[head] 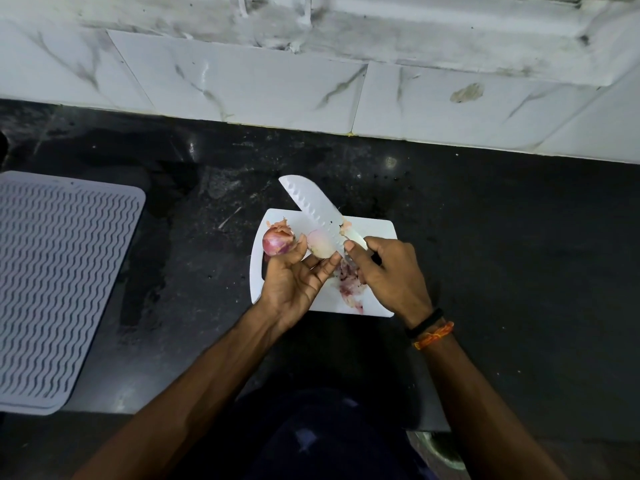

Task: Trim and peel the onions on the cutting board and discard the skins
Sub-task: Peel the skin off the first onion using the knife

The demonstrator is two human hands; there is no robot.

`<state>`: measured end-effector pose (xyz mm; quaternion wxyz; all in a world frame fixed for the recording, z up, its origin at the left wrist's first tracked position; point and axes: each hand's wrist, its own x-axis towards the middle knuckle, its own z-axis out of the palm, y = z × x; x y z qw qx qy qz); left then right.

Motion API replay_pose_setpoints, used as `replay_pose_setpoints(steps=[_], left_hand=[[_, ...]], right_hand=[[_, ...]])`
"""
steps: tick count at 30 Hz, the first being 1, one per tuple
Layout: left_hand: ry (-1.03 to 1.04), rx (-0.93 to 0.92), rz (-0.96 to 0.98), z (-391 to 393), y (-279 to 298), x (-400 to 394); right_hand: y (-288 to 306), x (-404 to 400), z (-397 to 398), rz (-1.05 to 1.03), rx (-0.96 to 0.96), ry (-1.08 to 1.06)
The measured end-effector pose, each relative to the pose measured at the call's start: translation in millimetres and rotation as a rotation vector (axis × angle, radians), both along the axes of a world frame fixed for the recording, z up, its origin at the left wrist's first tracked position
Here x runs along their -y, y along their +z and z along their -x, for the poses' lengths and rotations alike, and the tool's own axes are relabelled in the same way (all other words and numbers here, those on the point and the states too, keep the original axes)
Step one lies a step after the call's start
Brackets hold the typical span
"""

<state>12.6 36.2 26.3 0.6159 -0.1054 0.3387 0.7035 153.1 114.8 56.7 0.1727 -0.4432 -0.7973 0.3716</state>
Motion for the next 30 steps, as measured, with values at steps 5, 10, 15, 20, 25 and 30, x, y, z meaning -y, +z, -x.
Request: replay_pose_setpoints(steps=[5, 10, 15, 20, 25, 30], left_hand=[[-0.012, -0.005, 0.015, -1.0, 1.6, -0.4], [-0.023, -0.039, 0.002, -1.2, 1.5, 0.0], [-0.037, -0.062, -0.001, -1.2, 1.1, 0.6], [-0.041, -0.071, 0.006, -0.3, -0.9, 0.5], [-0.039, -0.082, -0.011, -1.2, -1.5, -0.7], [-0.038, -0.100, -0.017, -3.0, 0.9, -0.2]], right_hand=[[-3.4, -2.5, -3.0, -0.005, -0.043, -0.055], [-3.3, -3.6, -1.2, -0.035, -0.017, -0.081], [-3.1, -1.3, 0.4, -0.063, -0.003, -0.056], [1.7, 2.5, 2.4, -0.148, 0.041, -0.076], [-4.6, 1.1, 4.9, -0.195, 0.098, -0.102], [-7.6, 0.7, 3.4, -0.191, 0.080, -0.099]])
